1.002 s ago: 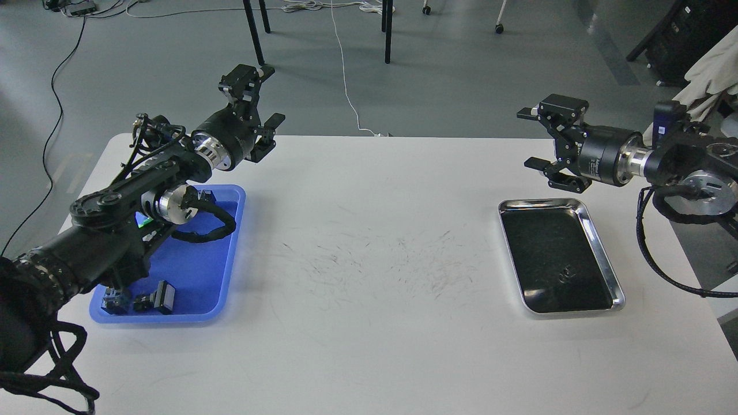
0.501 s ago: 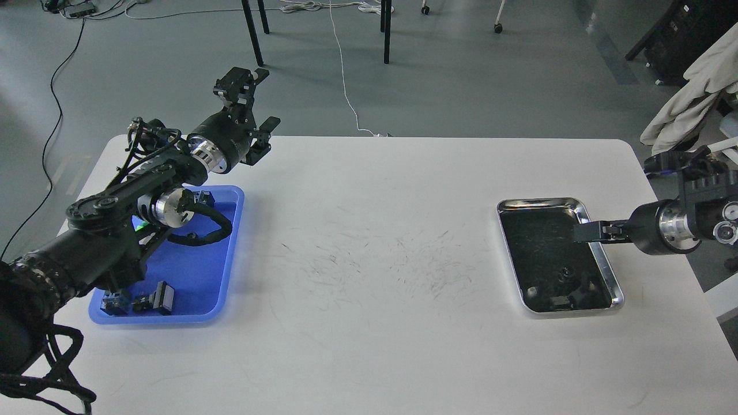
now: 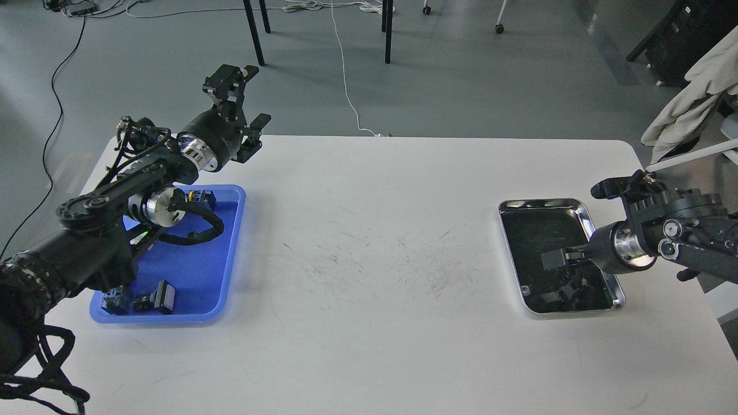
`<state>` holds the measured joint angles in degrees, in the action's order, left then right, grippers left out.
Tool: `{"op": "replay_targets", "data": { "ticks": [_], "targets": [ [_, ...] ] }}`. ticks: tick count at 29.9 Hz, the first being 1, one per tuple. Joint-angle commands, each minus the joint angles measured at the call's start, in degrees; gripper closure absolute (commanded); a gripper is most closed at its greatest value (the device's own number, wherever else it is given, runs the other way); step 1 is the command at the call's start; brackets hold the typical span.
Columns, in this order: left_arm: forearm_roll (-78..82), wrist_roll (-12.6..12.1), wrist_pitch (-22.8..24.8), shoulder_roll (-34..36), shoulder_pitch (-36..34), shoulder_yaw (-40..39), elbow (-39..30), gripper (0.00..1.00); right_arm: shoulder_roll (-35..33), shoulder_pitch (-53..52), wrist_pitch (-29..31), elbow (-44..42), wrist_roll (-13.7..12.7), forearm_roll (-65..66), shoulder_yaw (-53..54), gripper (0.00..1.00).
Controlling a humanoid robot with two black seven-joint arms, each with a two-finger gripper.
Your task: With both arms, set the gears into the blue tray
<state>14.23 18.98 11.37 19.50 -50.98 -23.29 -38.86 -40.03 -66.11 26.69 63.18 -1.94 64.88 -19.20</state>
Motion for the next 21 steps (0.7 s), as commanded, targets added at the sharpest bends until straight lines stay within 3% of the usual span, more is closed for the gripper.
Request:
{"op": "replay_targets", "data": {
  "ticks": [1,6,10,13,17,19,21],
  "targets": [
    [0.0,0.1,0.0,0.0,0.0,0.0,0.0,0.02,0.0,0.0,0.0,0.1,0.1,0.0,-0.5,0.08],
    [0.0,0.1,-0.1,0.1,0.0,0.0,0.0,0.02,0.4,0.1,0.0,0.0,0.4,0.0,-0.7,0.11],
    [0.0,0.1,-0.1,0.3,0.0,0.0,0.0,0.02,0.9,0.1,0.0,0.0,0.8,-0.1,-0.7,0.22],
    [0.0,0.1,-0.1,0.3,0.0,0.0,-0.1,0.02,1.2,0.1,0.0,0.1,1.3,-0.8,-0.7,0.34],
    [0.0,0.1,-0.1,0.4,0.0,0.0,0.0,0.02,1.3,0.0,0.4,0.2,1.9,-0.9,-0.7,0.64],
    [0.0,0.1,-0.1,0.4,0.0,0.0,0.0,0.02,1.3,-0.1,1.3,0.2,1.9,-1.0,-1.1,0.67],
    [0.0,0.1,-0.1,0.4,-0.1,0.0,0.0,0.02,1.4,-0.3,1.3,0.2,1.9,-1.0,-1.4,0.75]
  ]
}}
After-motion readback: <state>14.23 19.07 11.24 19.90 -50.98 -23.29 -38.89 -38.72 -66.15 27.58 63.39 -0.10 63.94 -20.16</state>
